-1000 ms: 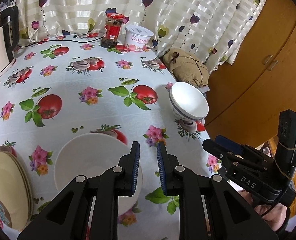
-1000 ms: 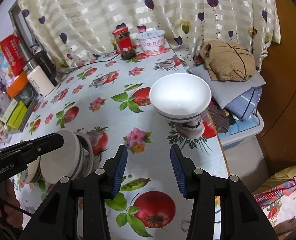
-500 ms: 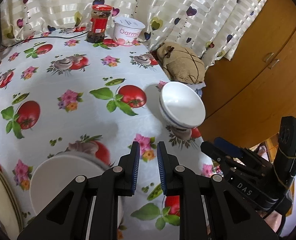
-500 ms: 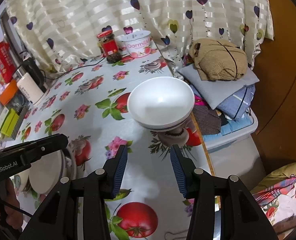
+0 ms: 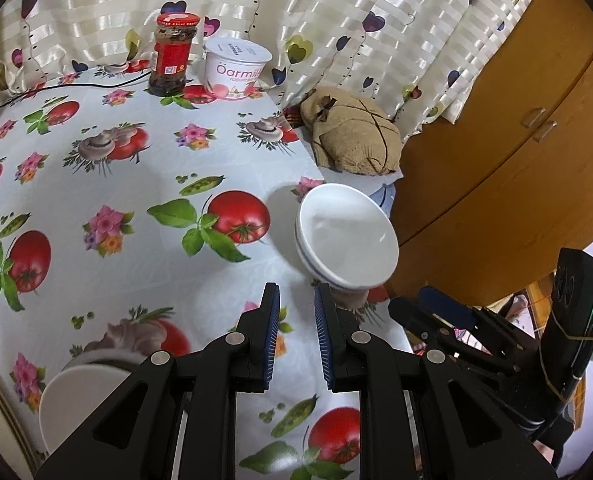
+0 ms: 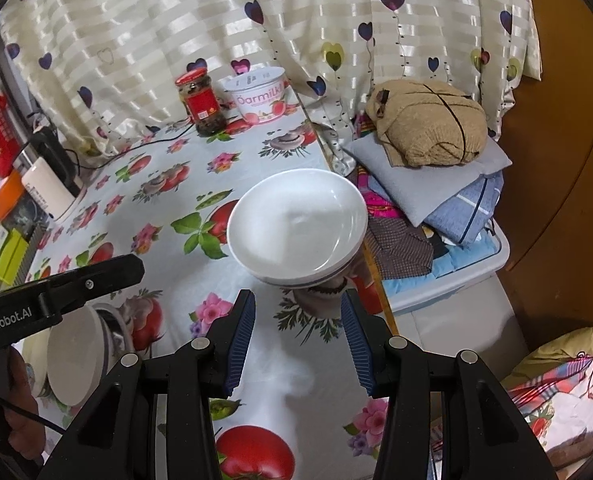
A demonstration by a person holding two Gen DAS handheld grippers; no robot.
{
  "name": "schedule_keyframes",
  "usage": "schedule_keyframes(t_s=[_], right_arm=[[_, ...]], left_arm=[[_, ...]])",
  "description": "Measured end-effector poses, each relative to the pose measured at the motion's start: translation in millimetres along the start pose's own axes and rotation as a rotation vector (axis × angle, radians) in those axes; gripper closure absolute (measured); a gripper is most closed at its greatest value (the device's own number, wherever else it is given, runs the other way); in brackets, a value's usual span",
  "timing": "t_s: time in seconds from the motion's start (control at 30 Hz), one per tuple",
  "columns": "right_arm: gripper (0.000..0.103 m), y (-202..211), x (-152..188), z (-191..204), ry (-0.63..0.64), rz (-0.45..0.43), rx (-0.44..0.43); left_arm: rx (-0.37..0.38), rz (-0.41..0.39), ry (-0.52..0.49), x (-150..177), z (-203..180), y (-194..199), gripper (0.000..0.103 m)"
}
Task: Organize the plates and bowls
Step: 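Grasp the rim of the top white bowl with both grippers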
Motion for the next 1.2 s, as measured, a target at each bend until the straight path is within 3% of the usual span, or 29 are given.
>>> schedule_keyframes(t_s=[0.5,0.8,1.2], right_arm=[[0.059,-30.5,-25.8,-23.2,-0.037,0.011,0.037],[0.059,-52.2,-33.8,-28.7,-0.046,0.035,0.046],[0.074,-70.3,-34.1,-29.6,-0.053,0.061,0.056]], left_arm=[[0.002,0.019,0.013,-30.8,4.5,-46.8,0.072],[-0.005,0.037,0.020,-35.6,9.3,-63.8,0.071],[-0.063,0.067,-0.002,-33.9,9.7,-78.0,0.071]])
Point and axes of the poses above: each gripper's, at about its wrist camera, not at the fingertips, and y roughly against the way its jaws point, z to its left, x to its underside, the point moved 7 cm from there along -y, roughly the way its jaws point, and after that the axes turned 13 degrees about x, right-handed, at the moved point
